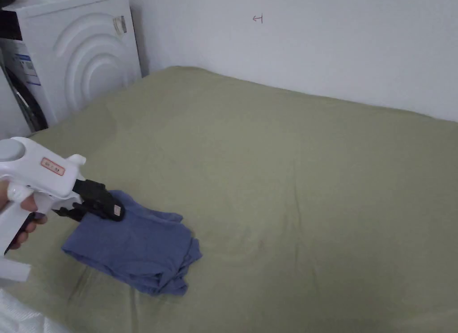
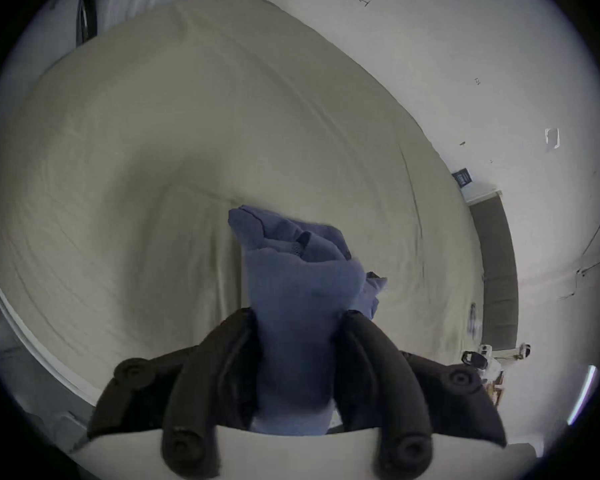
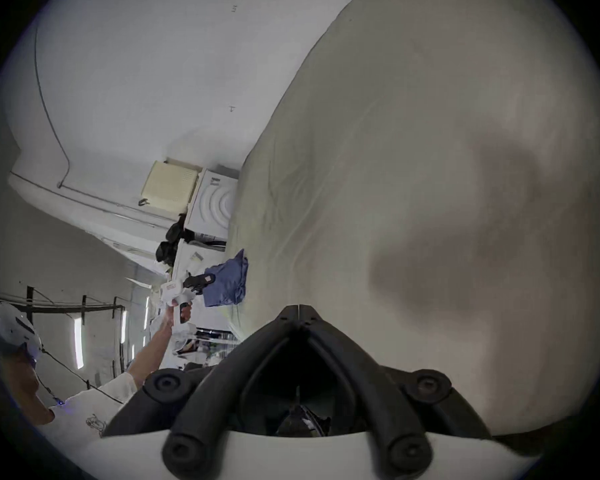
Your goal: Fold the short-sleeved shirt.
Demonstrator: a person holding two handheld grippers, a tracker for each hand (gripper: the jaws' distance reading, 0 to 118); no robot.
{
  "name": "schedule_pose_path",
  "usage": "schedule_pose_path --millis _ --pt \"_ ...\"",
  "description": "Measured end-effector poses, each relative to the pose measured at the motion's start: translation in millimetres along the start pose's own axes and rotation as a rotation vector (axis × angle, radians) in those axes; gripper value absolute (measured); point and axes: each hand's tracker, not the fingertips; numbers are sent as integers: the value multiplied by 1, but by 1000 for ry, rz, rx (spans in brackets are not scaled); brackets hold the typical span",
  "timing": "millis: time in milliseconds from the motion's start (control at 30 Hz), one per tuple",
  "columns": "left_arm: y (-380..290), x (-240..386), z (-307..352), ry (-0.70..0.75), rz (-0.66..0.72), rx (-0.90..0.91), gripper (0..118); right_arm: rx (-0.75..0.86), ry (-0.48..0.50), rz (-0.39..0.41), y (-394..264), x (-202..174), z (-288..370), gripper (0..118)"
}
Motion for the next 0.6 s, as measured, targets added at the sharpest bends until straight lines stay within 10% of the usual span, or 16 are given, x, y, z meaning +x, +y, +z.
schedule_pose_path --millis 33,133,400,433,533,600 --pt "3 -1 -2 -8 -6 20 52 2 1 -4 0 1 1 0" --pt "2 9 2 31 -13 99 113 1 -18 0 4 0 2 0" --pt "-23 57 30 75 -63 150 110 10 37 66 14 -22 13 0" --pt "-31 68 30 53 -65 154 97 17 42 77 16 -29 15 0" --pt "-58 122 21 52 -177 179 1 79 15 196 23 -59 30 0" --pt "-79 163 13 -4 -225 216 1 152 -28 272 25 -82 43 0"
